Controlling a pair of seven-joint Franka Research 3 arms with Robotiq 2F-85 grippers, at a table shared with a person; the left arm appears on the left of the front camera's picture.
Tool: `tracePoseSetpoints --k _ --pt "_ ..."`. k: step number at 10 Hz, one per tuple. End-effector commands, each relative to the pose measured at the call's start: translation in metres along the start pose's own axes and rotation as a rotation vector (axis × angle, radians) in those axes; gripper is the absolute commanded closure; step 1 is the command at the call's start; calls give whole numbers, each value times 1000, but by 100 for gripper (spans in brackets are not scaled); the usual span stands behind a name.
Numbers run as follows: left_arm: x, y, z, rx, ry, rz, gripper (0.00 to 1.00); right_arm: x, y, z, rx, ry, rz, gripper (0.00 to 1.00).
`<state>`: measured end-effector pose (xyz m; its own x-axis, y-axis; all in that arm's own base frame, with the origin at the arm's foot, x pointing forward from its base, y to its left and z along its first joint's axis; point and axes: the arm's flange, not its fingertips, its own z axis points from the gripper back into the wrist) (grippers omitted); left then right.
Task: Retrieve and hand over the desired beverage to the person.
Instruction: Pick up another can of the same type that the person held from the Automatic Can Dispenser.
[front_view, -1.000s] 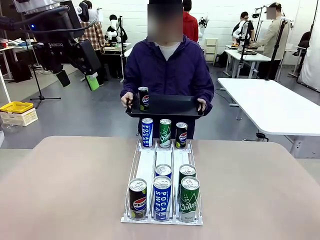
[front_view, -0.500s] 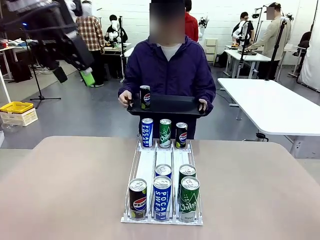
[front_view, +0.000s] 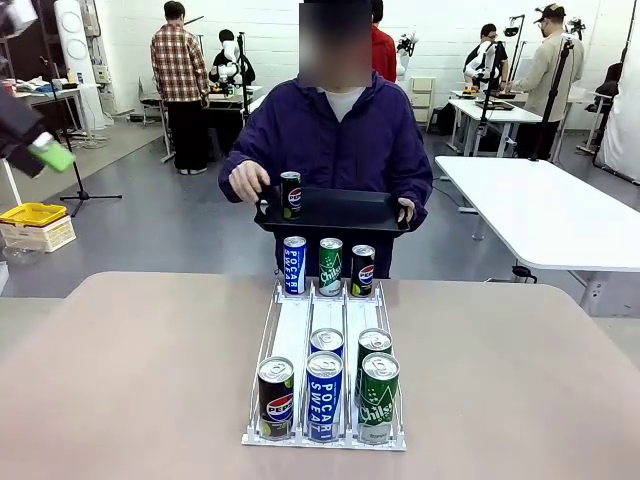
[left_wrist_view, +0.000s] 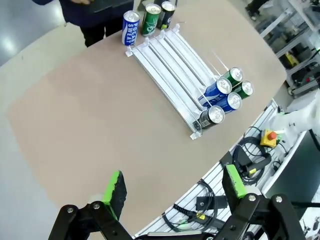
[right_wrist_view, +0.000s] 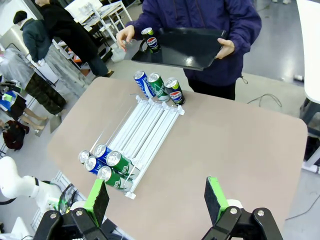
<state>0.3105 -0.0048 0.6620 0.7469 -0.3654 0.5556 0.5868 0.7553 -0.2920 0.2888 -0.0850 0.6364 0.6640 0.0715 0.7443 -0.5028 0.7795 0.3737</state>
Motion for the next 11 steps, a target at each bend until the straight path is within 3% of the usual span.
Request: tracePoseSetpoints --k 1,3,11 --pt "-29 9 2 -63 -37 -3 0 1 -1 -2 35 -15 9 0" --pt "-42 17 17 -73 -49 40 0 1 -1 -2 35 -15 9 0" --pt "-31 17 8 -45 -28 16 0 1 -1 -2 35 -15 9 0"
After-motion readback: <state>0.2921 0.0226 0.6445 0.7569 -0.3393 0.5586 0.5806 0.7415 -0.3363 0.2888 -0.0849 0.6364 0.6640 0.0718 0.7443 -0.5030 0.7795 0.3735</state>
